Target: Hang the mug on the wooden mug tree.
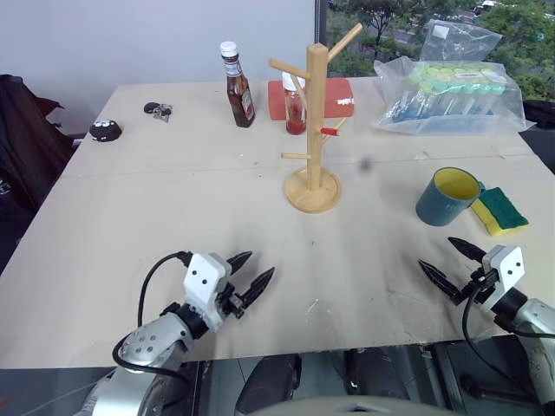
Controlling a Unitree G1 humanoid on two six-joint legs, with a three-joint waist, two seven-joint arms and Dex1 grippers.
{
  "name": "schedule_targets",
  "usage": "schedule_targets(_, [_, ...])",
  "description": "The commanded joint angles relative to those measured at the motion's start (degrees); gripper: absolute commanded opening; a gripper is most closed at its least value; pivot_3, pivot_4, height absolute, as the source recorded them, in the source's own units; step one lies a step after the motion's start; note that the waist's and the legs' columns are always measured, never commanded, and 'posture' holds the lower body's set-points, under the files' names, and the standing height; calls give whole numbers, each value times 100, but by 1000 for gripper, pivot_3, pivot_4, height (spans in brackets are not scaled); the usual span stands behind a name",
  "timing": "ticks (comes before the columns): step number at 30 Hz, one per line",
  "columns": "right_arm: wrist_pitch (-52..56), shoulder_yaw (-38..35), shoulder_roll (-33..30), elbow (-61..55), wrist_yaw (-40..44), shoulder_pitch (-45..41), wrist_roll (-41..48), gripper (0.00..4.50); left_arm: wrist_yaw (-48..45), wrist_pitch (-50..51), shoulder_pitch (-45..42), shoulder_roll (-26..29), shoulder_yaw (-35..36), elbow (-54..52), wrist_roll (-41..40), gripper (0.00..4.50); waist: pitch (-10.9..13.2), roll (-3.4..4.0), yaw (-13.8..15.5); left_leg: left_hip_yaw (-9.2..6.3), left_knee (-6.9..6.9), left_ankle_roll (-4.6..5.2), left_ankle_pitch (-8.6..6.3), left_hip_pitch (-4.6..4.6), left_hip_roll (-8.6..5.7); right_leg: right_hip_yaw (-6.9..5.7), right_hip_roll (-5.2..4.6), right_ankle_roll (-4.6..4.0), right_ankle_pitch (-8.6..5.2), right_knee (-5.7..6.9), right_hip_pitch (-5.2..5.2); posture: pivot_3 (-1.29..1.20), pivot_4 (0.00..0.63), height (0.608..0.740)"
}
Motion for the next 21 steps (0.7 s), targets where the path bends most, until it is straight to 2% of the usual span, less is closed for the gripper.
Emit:
schedule_targets(1, [-100,-161,-28,-31,-35,-50,28,4500,-31,-153,-17,9,-12,-64,-42,2963,1,2,0,0,0,0,0,0,0,0,0,0,0,0,0,0,150,737])
schedule_targets(7, [-142,-461,-243,346,-180,-271,-14,4500,-106,-93,-181,56,-60,-163,-143,2963,4,5,0,2,0,0,0,0,0,1,0,0,0,0,0,0,150,737])
schedule_targets(11, [-245,-750,-499,1033,-390,-755,-128,4500,49,328,-600,50,-22,-383,-451,2963,7,7,1,3,1,0,1,0,-2,0,3,0,1,0,1,0,150,737])
schedule_targets(16, [-615,-771,-879,2183,-583,-1628,-557,4500,138,895,-1274,228,-135,-634,-695,4479,8,8,-13,4,0,0,1,2,-3,-2,12,-15,13,1,0,0,150,737])
schedule_targets(21, [-950,-611,-1015,3579,-707,-2831,-861,4500,-54,1462,-1987,541,-398,-963,-1044,4479,11,8,-67,16,-1,-3,4,5,-4,7,16,-19,20,-1,0,0,150,737])
